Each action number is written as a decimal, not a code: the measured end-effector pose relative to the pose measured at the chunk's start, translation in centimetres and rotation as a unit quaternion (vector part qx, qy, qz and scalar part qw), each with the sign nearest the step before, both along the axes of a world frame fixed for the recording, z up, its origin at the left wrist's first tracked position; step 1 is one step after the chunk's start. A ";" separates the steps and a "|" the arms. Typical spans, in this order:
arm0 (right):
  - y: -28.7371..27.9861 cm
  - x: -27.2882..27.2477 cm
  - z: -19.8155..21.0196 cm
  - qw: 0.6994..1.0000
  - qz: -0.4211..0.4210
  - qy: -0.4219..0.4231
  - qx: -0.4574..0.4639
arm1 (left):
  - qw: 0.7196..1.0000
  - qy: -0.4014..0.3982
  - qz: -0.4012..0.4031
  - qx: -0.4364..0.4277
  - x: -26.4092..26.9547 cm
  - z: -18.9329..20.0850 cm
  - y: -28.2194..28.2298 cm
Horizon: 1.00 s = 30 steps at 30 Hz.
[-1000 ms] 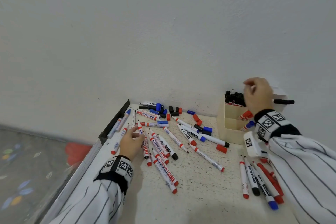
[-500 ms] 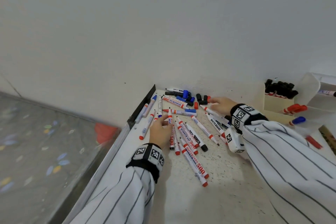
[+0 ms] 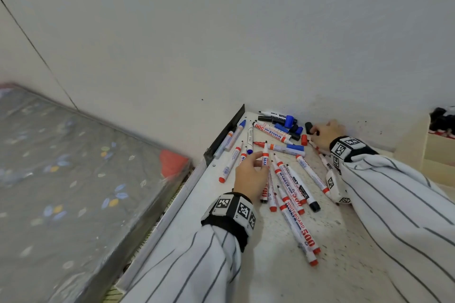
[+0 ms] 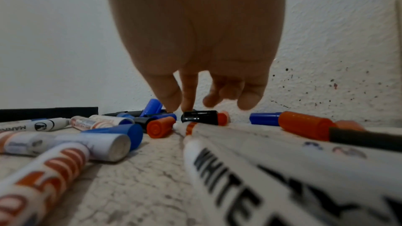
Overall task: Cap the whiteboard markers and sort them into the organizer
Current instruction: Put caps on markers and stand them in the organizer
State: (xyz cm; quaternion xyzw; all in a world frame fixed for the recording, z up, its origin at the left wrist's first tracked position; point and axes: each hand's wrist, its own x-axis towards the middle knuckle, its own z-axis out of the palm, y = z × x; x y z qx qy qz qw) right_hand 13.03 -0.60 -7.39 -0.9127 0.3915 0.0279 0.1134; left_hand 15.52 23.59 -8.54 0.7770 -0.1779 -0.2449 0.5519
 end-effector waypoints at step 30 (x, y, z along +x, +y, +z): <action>7.9 -4.2 6.6 0.956 0.205 -0.149 0.145 | 0.990 -0.109 -0.087 0.009 -0.3 0.4 0.2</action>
